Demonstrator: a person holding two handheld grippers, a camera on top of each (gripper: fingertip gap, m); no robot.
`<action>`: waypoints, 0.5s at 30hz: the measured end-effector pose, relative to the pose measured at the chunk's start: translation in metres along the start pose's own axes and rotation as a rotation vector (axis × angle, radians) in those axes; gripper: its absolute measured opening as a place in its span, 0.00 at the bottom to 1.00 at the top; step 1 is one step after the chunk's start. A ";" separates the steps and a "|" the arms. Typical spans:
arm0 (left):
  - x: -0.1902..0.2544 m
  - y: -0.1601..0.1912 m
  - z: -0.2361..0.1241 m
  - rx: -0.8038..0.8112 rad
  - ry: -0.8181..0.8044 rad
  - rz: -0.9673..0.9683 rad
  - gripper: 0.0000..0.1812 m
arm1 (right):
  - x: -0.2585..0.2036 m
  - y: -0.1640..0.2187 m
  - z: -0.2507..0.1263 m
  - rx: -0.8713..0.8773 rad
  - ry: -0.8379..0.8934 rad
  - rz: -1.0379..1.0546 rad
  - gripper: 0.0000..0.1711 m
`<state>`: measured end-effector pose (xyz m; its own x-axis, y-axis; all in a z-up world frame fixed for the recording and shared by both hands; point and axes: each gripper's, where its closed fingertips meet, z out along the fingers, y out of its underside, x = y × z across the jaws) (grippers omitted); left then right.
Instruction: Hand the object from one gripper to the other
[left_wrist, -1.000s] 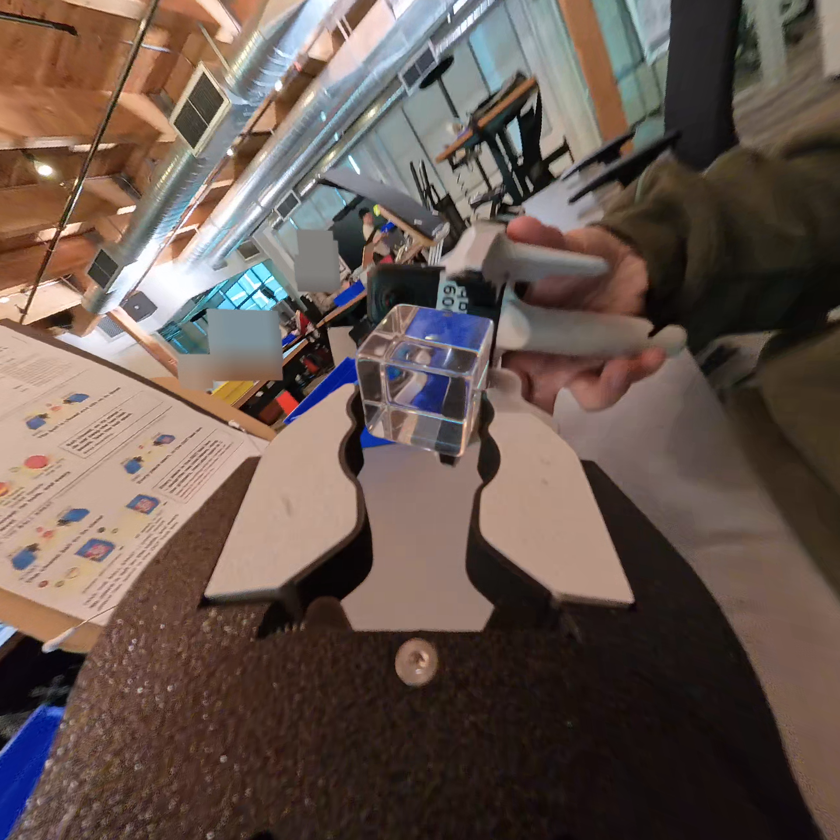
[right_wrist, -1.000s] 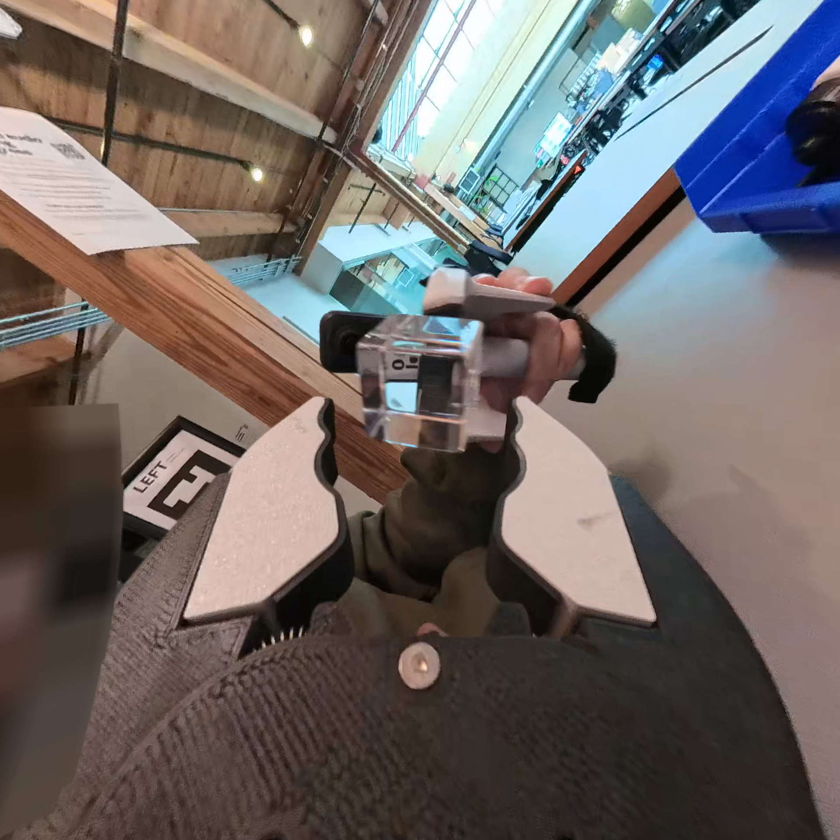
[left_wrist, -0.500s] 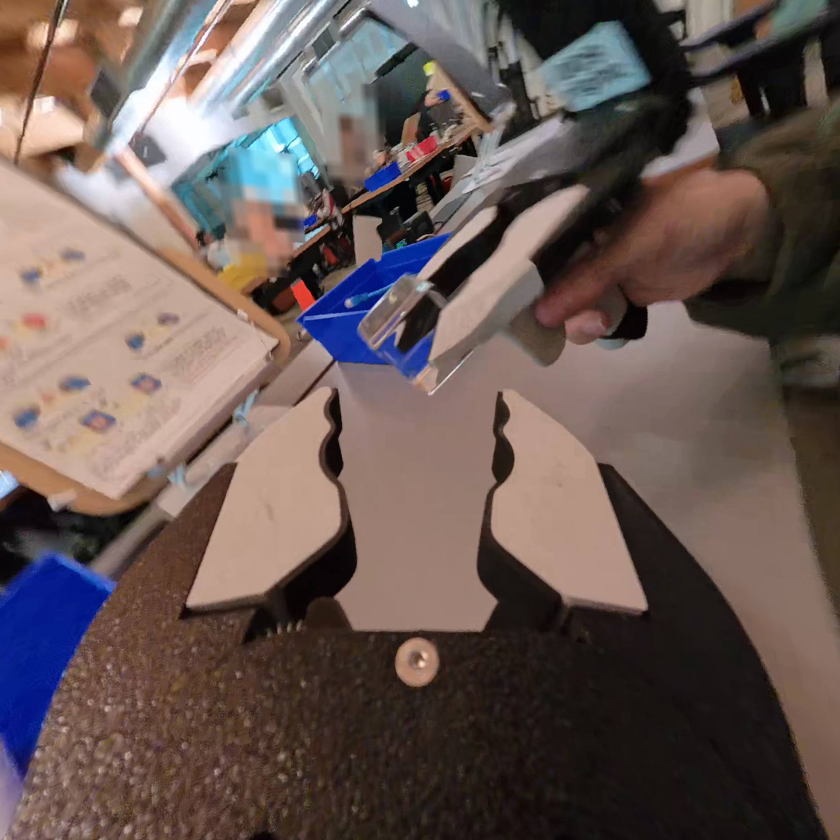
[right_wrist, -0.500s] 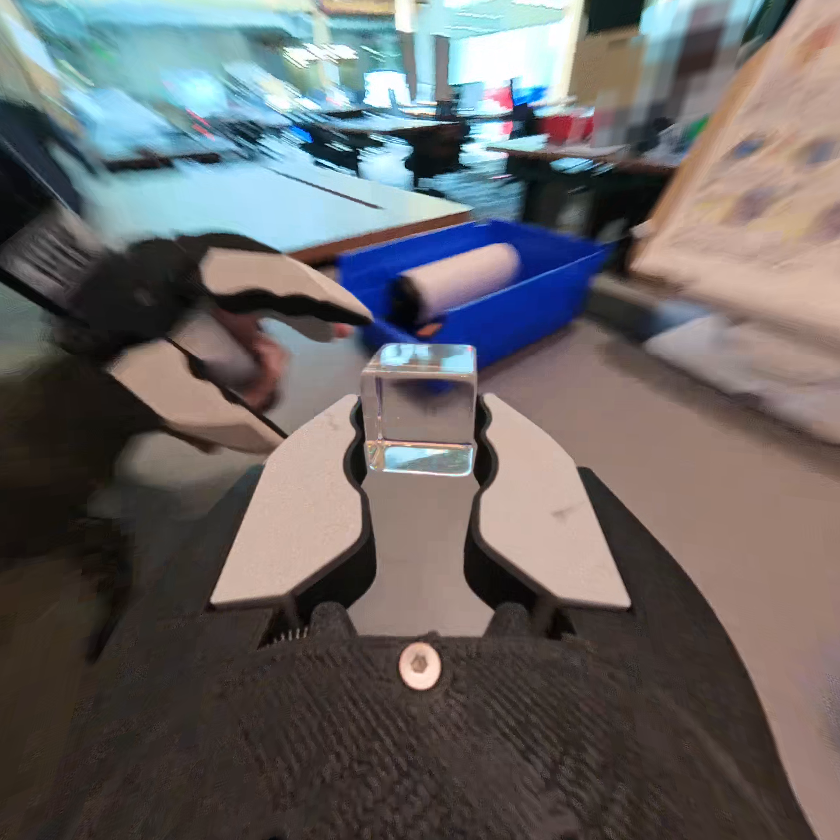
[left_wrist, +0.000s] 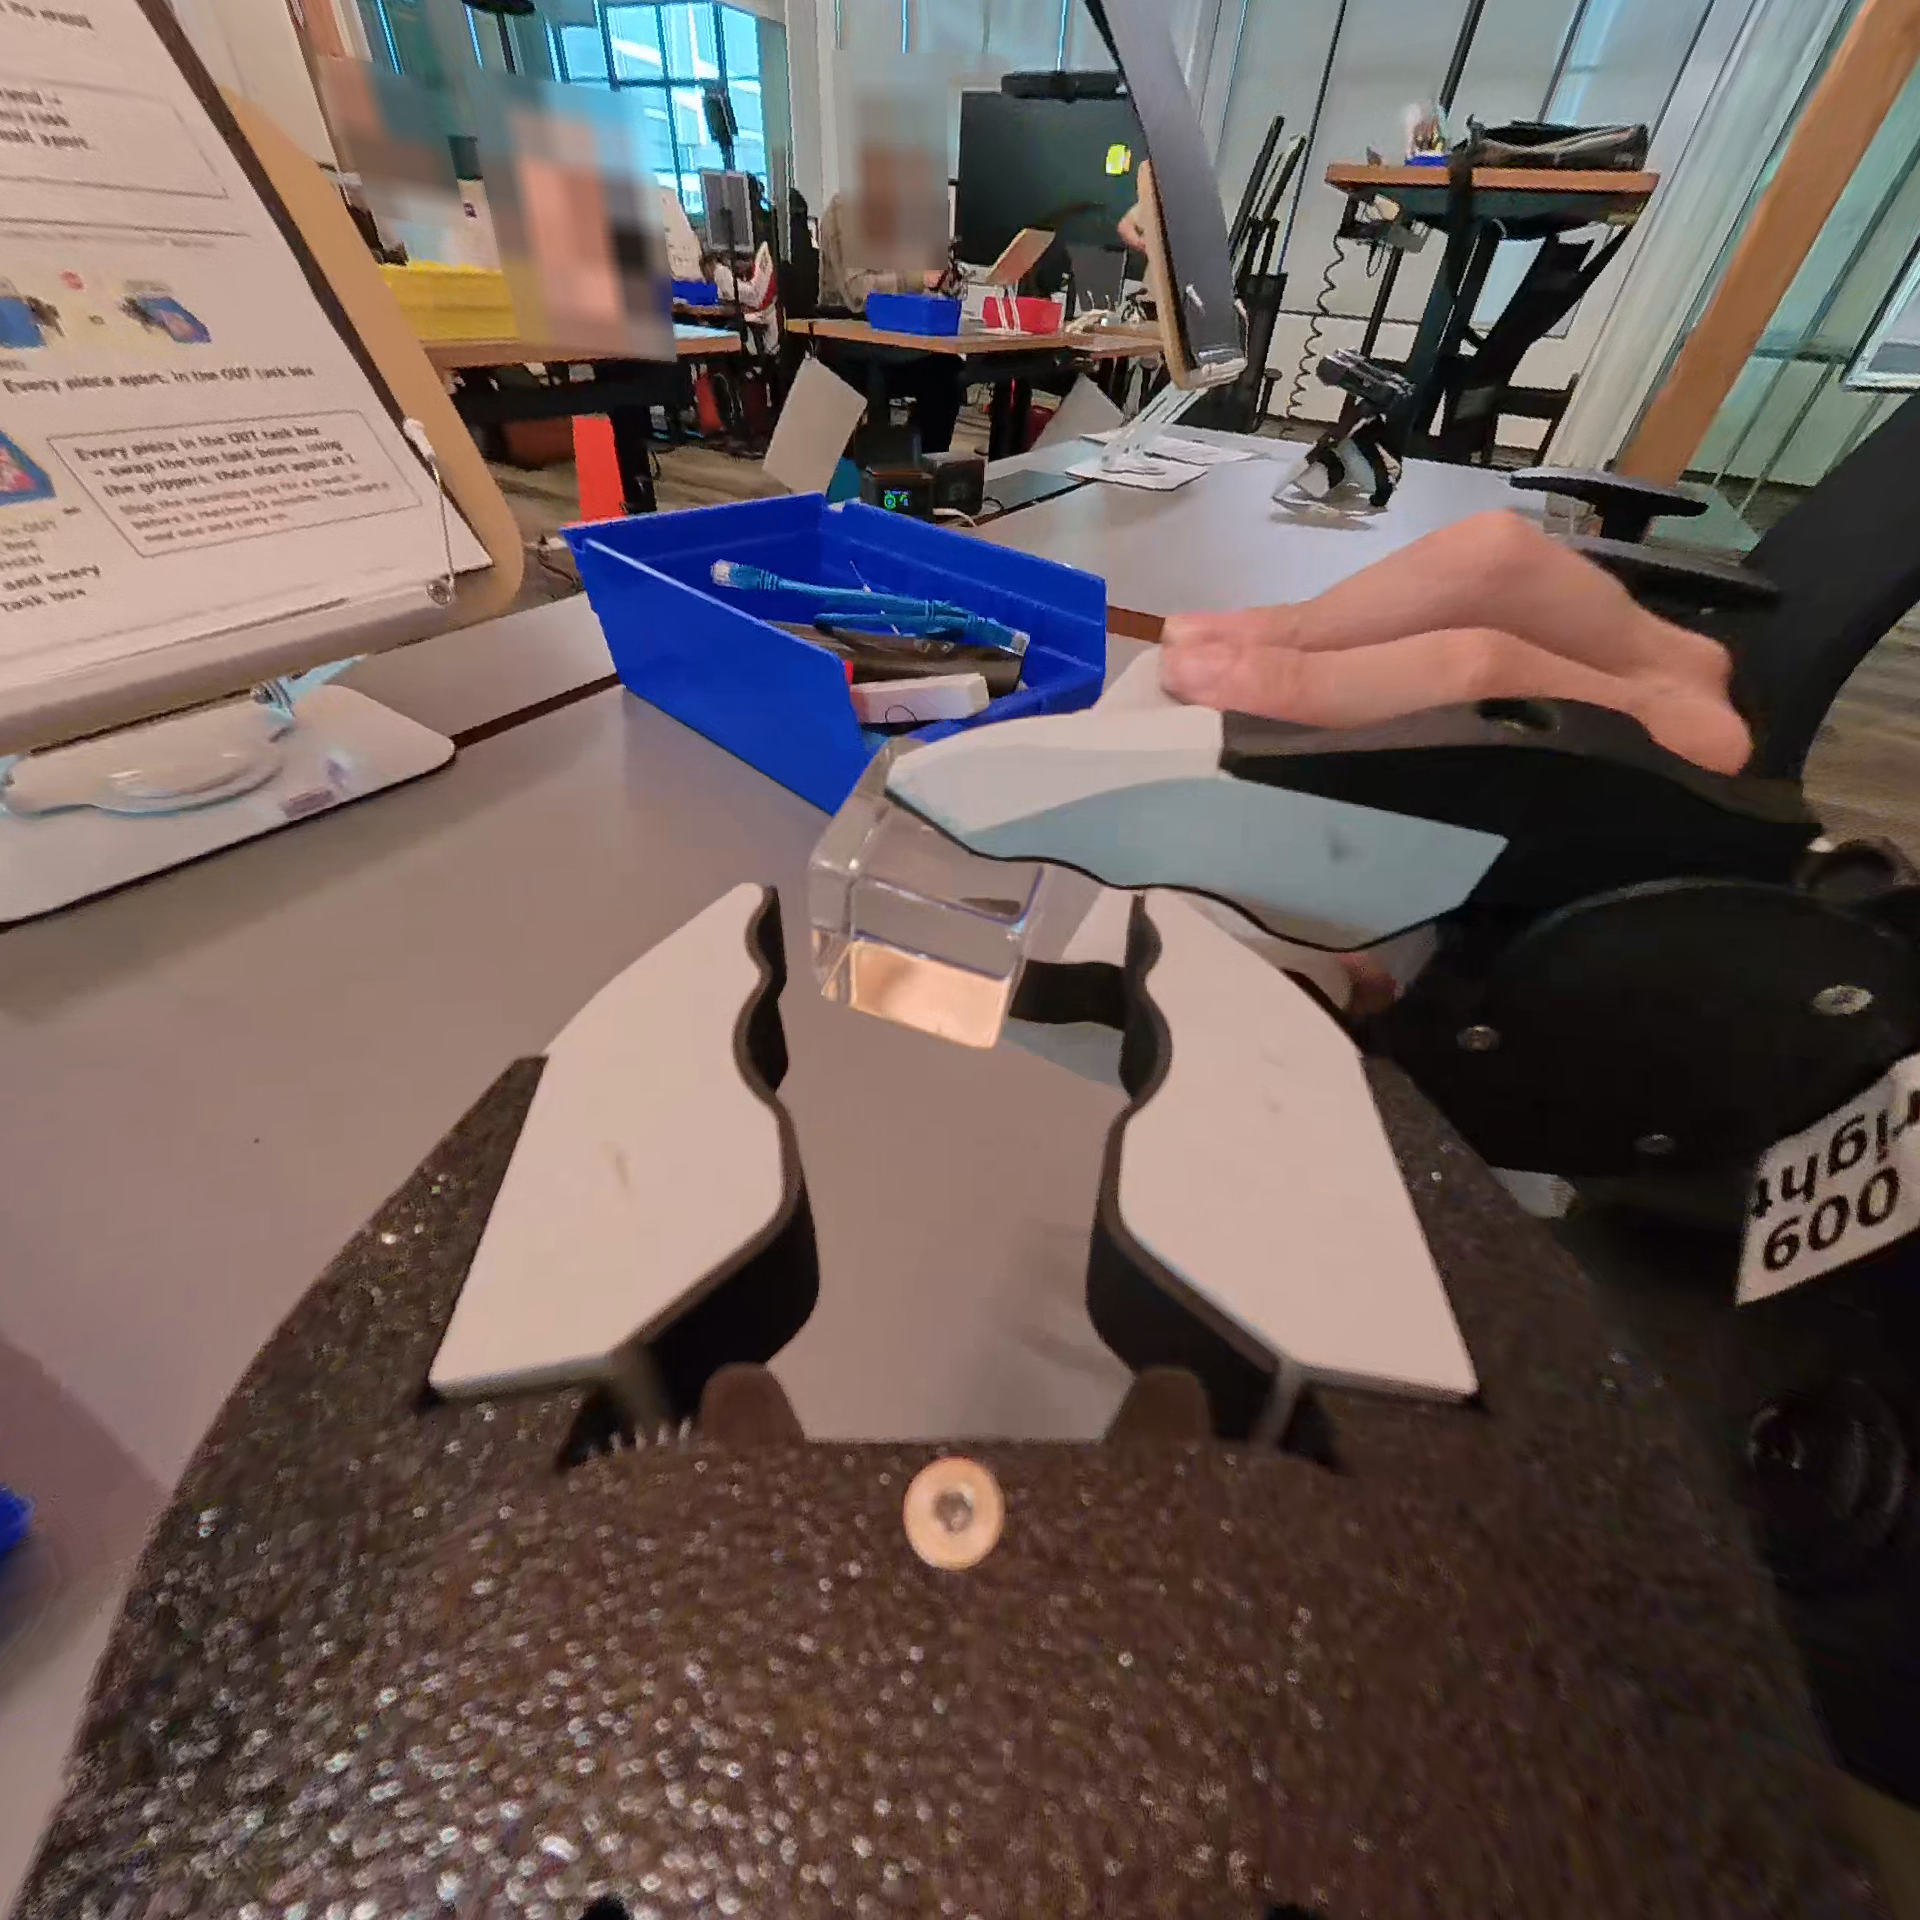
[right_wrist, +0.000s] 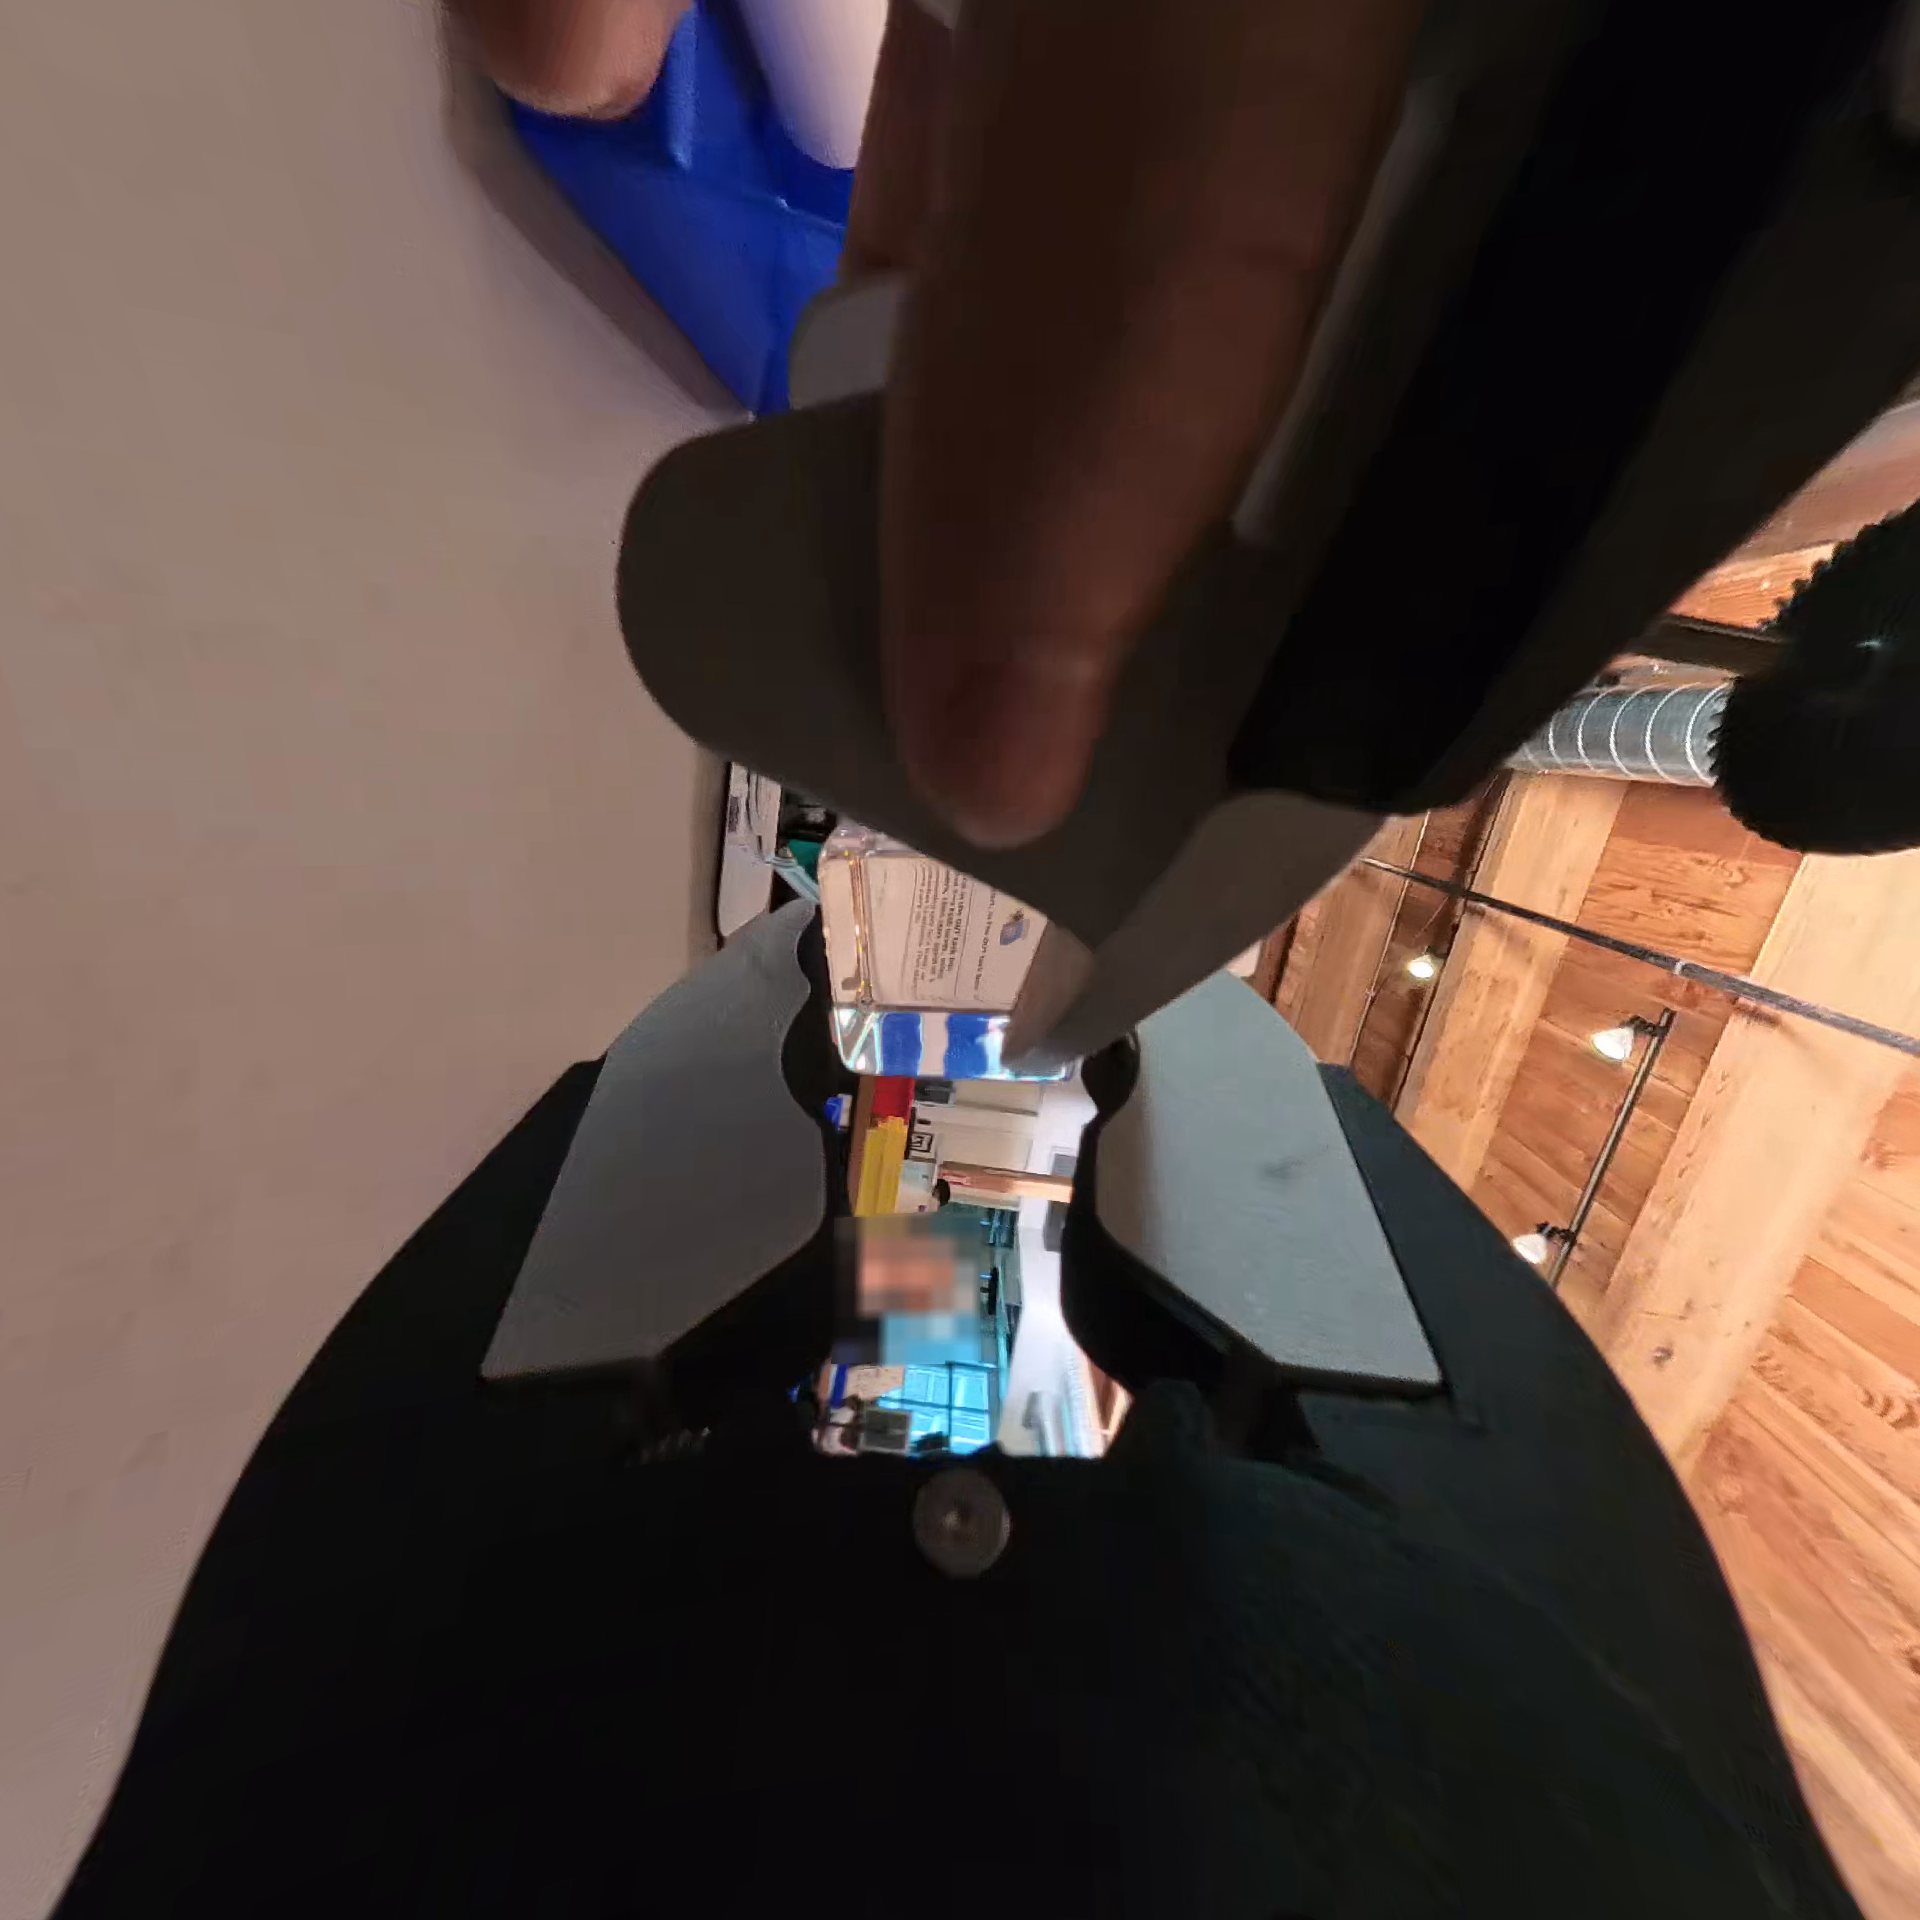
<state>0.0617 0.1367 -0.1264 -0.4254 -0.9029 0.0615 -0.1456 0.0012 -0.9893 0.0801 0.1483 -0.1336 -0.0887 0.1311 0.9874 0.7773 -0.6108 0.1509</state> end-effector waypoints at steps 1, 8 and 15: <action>-0.001 0.002 0.001 -0.011 0.008 -0.014 0.34 | 0.001 -0.001 -0.001 0.003 0.003 -0.014 0.27; 0.000 0.007 0.004 0.019 0.027 0.071 0.25 | 0.006 -0.010 -0.009 0.018 -0.004 -0.005 0.27; -0.002 0.013 -0.001 0.067 0.141 0.043 0.24 | -0.003 -0.020 -0.009 0.162 -0.162 0.286 0.28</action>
<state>0.0603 0.1391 -0.1392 -0.5518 -0.8334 0.0323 -0.0665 0.0053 -0.9978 0.0591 0.1526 -0.1388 0.2358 0.1027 0.9664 0.8462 -0.5107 -0.1522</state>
